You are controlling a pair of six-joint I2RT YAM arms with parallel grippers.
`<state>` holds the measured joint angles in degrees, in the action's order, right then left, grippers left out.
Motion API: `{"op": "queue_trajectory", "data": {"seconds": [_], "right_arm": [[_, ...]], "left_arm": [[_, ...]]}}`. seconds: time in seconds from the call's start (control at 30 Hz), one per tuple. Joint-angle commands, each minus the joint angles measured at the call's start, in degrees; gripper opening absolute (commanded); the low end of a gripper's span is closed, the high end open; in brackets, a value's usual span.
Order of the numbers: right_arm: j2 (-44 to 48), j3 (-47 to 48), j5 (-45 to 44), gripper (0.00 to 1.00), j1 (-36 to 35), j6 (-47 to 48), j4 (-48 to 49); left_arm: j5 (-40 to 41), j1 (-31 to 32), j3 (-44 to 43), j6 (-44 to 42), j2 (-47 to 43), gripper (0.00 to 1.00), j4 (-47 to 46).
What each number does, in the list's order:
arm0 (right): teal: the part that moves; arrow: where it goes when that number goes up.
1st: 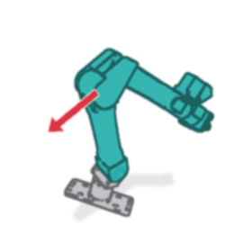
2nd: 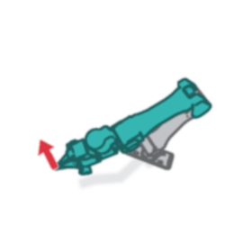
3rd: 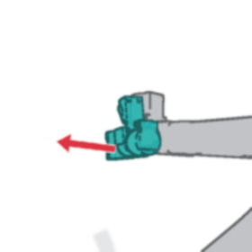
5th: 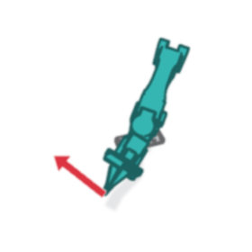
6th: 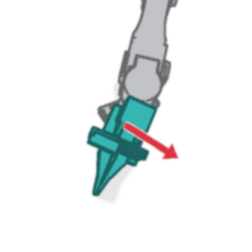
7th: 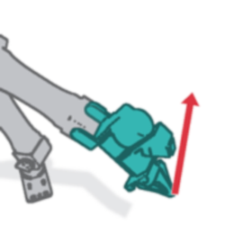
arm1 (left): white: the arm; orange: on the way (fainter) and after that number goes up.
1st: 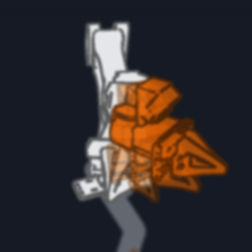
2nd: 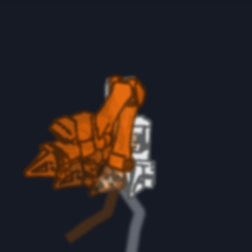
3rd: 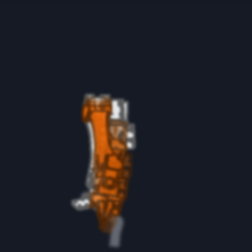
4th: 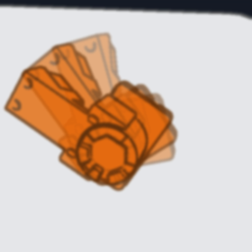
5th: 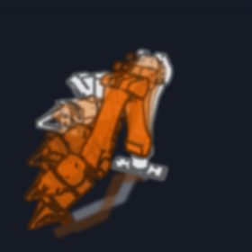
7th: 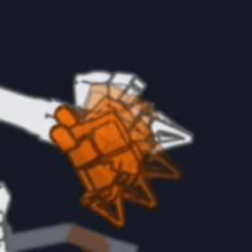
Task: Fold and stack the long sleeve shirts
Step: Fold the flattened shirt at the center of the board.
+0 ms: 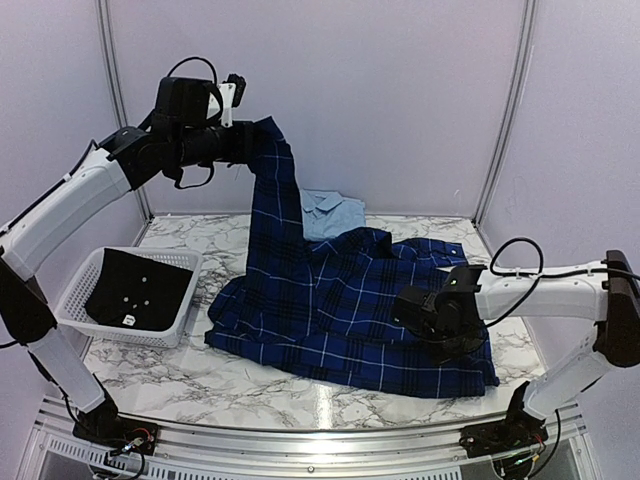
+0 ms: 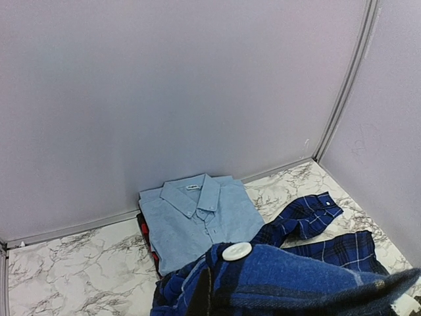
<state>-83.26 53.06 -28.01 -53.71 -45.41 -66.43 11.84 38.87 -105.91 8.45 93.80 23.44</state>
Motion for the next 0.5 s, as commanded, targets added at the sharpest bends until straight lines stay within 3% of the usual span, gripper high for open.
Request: {"op": "queue_trajectory", "data": {"seconds": [0.0,0.47], "right_arm": [[2.12,-1.36,-0.58,0.00,0.49,-3.96,-0.22],[3.82,-3.40,-0.96,0.00,2.78,-7.52,0.84]], "left_arm": [[-1.49,1.87,-1.26,-1.60,-3.18,0.00,-4.96],[0.57,3.58,-3.16,-2.38,-1.37,0.00,-7.61]]}}
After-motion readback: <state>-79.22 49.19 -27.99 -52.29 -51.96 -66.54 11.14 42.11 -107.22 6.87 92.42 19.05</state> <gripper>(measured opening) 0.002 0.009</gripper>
